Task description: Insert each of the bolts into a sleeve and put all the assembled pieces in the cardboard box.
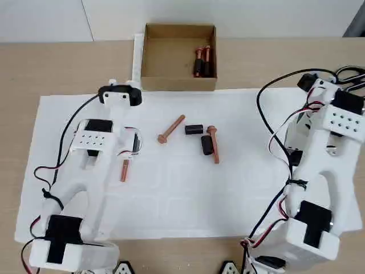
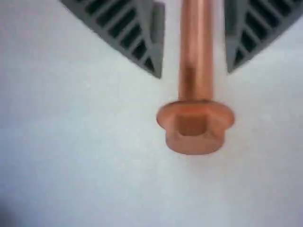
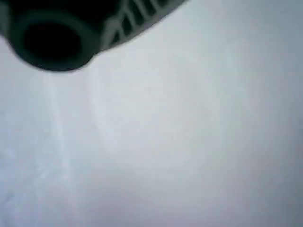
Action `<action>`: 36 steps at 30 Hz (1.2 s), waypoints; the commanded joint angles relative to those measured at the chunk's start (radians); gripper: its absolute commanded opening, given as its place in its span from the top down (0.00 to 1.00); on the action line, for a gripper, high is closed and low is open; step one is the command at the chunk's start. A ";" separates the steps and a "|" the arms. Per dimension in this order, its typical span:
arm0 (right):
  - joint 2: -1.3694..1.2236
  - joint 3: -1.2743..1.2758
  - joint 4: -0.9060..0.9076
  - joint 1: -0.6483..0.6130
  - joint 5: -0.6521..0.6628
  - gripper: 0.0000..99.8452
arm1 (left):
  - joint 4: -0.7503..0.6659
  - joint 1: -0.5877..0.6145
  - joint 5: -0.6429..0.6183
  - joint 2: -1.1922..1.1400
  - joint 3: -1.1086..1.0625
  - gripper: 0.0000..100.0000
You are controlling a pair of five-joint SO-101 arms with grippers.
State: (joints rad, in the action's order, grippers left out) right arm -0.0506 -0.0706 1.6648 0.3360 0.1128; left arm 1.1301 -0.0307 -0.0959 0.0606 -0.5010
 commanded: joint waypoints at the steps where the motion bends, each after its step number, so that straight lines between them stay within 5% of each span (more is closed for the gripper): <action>1: 0.059 -0.005 -0.013 -0.008 0.000 1.00 | 0.015 0.002 0.009 0.031 0.045 0.92; 23: 0.058 -0.002 -0.013 -0.008 -0.002 1.00 | -0.012 0.002 -0.014 -0.250 0.143 0.92; 36: 0.054 -0.002 -0.013 -0.008 -0.002 1.00 | 0.025 -0.011 -0.009 -0.215 0.165 0.99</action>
State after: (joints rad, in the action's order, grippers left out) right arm -0.0506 -0.0675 1.6648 0.3360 0.1128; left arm 1.1393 -0.0414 -0.1020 -0.1834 -0.3751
